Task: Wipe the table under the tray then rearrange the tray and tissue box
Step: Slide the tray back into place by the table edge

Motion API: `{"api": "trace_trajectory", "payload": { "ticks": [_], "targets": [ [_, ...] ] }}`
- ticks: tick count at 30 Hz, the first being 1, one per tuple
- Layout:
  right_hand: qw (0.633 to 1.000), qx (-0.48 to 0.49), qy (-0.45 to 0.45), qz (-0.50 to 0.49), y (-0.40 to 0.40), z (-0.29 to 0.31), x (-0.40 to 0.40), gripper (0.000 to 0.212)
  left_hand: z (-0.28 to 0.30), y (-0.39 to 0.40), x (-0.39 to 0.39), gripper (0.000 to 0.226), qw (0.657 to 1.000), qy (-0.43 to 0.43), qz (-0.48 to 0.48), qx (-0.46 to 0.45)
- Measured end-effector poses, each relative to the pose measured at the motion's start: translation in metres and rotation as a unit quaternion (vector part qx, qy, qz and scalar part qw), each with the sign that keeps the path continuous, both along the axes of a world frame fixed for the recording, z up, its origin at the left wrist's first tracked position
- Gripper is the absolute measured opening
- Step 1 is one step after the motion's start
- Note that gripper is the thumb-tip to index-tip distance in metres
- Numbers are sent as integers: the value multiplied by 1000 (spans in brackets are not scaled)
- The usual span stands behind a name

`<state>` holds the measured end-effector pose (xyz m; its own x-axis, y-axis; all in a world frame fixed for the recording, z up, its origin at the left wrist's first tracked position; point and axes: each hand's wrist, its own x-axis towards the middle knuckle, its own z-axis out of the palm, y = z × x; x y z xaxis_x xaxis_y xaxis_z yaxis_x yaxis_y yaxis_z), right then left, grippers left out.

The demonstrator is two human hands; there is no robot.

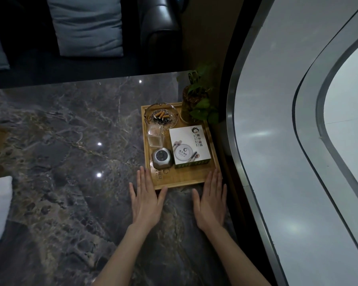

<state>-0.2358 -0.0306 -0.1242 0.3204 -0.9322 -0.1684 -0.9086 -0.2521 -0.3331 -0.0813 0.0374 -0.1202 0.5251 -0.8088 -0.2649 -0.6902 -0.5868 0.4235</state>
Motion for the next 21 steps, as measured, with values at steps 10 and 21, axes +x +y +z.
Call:
{"api": "trace_trajectory", "payload": {
  "ticks": [10,21],
  "targets": [
    [1000,11,-8,14,-4,0,-3,73,-1,-2,-1,88,1000,-4,8,-1],
    [999,30,-17,1,-12,4,-2,75,0,-8,-5,78,1000,5,11,-5]
  ]
}}
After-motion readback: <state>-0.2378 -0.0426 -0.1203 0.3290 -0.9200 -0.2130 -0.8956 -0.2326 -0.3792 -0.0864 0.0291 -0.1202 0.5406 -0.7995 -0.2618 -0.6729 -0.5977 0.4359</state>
